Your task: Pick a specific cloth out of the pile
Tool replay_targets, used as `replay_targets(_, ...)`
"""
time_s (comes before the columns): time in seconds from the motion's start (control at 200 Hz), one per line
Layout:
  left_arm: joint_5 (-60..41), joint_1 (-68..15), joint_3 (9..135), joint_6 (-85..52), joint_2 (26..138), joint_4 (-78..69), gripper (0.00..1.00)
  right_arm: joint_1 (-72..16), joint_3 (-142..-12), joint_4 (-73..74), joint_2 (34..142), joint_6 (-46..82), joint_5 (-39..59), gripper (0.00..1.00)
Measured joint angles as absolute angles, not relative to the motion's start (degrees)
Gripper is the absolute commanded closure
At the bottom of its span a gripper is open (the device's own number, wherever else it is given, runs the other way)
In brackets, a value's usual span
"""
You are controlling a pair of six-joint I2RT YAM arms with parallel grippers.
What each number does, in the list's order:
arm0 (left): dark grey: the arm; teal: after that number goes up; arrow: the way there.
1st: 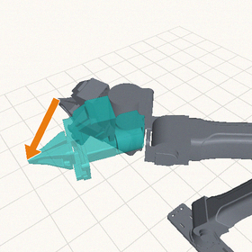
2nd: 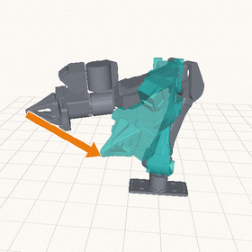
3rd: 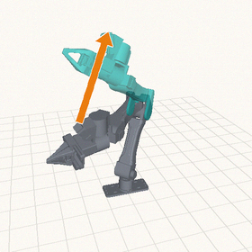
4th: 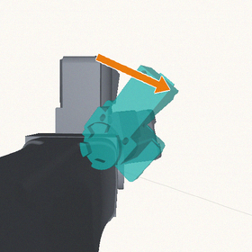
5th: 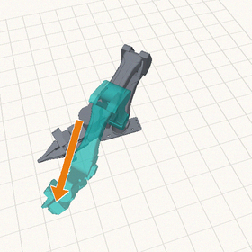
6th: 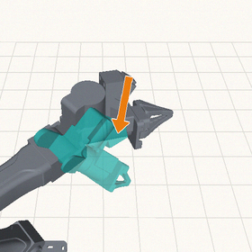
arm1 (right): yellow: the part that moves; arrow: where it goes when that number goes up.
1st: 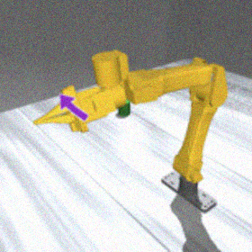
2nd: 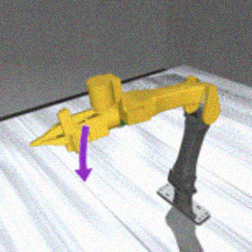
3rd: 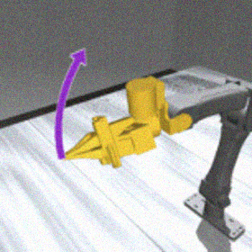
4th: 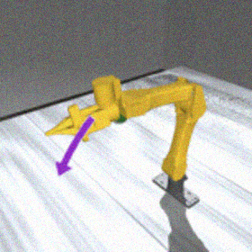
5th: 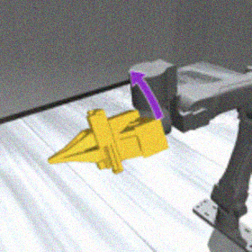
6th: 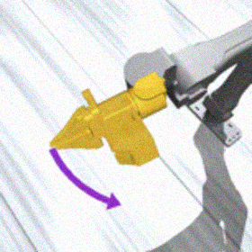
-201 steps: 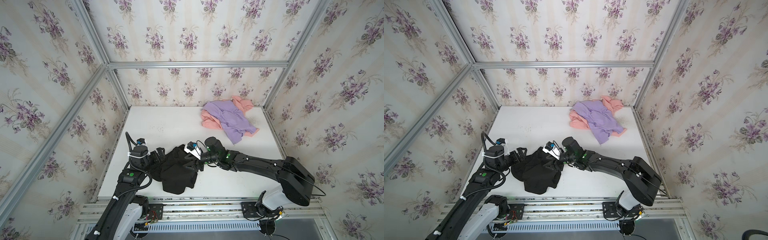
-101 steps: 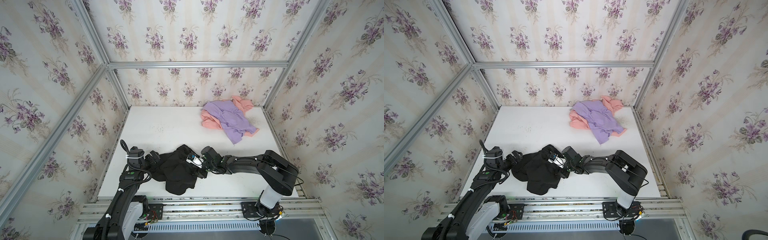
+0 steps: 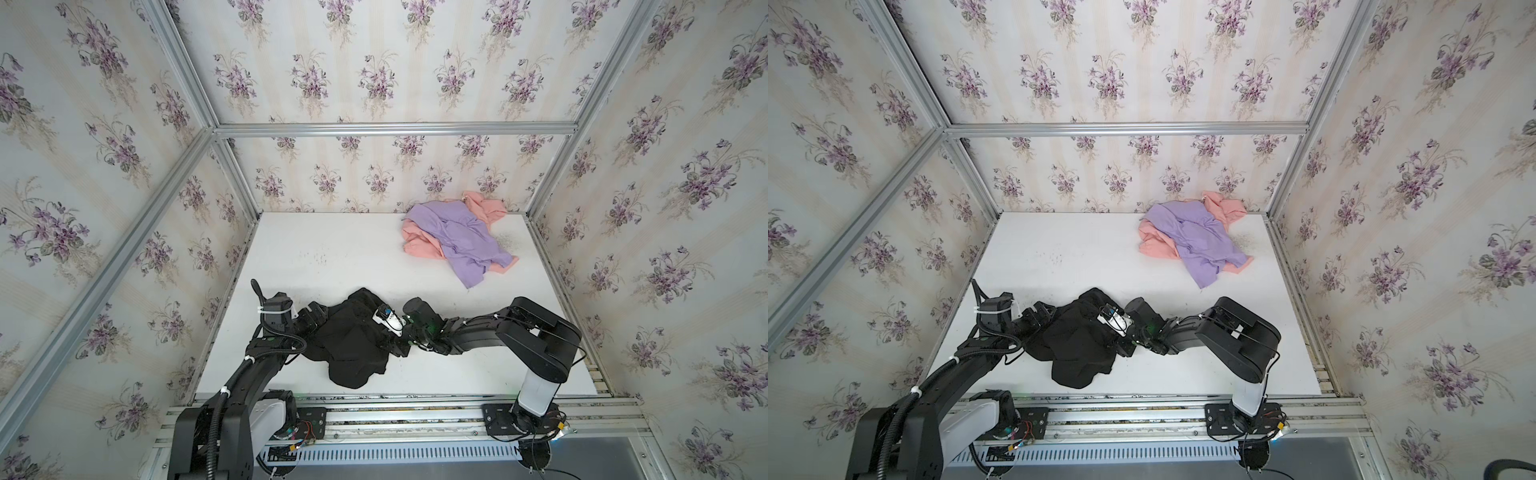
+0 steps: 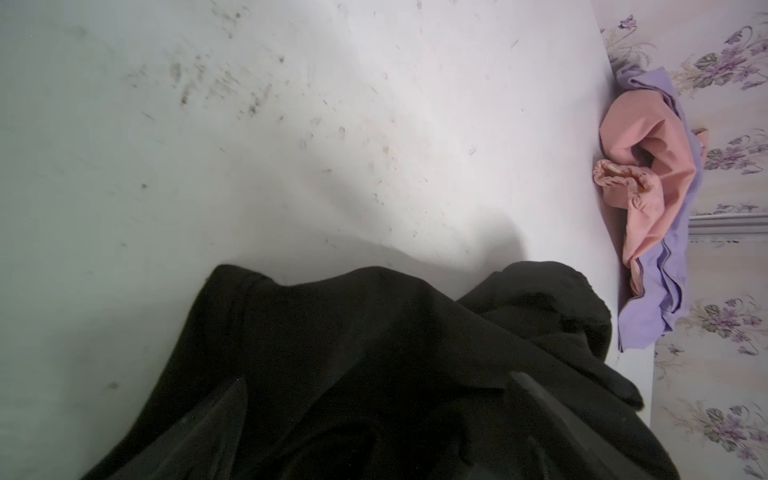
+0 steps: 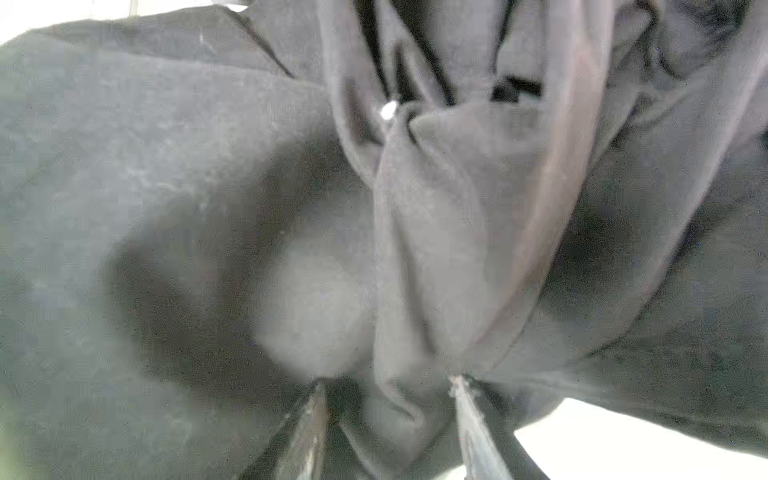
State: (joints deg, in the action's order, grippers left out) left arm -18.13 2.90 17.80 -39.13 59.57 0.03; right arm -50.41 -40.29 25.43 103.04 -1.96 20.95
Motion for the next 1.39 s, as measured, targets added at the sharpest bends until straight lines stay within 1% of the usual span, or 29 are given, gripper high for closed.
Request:
replay_targets(0.18, -22.4, 2.3, 13.9, -40.9, 58.6, -5.7, 0.01, -50.4, -39.3, 27.2, 103.0, -1.4, 20.5, 0.47)
replay_targets(0.38, -27.9, 1.8, 8.8, -45.3, 59.1, -17.3, 0.01, -50.2, -38.0, 29.9, 103.1, -0.6, 19.4, 0.48)
replay_targets(0.515, -30.2, 0.0, 7.9, -48.1, 59.3, -20.6, 0.0, -50.0, -37.3, 31.8, 103.3, 0.5, 19.0, 0.48)
replay_targets(0.779, -30.3, -9.1, 7.6, -53.3, 59.1, -27.4, 0.0, -48.6, -36.6, 35.2, 104.0, 3.5, 18.9, 0.49)
replay_targets(1.014, -29.9, -10.1, 7.6, -54.5, 58.9, -29.3, 0.01, -47.8, -35.5, 36.2, 103.3, 4.8, 18.8, 0.48)
replay_targets(1.079, -29.4, -10.0, 7.7, -54.5, 57.8, -28.1, 0.0, -47.2, -34.7, 35.7, 102.2, 5.1, 18.3, 0.46)
replay_targets(1.259, -25.6, -9.1, 10.7, -51.3, 53.4, -20.2, 0.0, -46.7, -33.7, 32.7, 98.0, 4.4, 17.5, 0.33)
replay_targets(1.394, -21.7, -8.3, 12.3, -48.9, 49.0, -14.0, 0.0, -46.5, -33.0, 31.2, 94.1, 3.8, 17.6, 0.28)
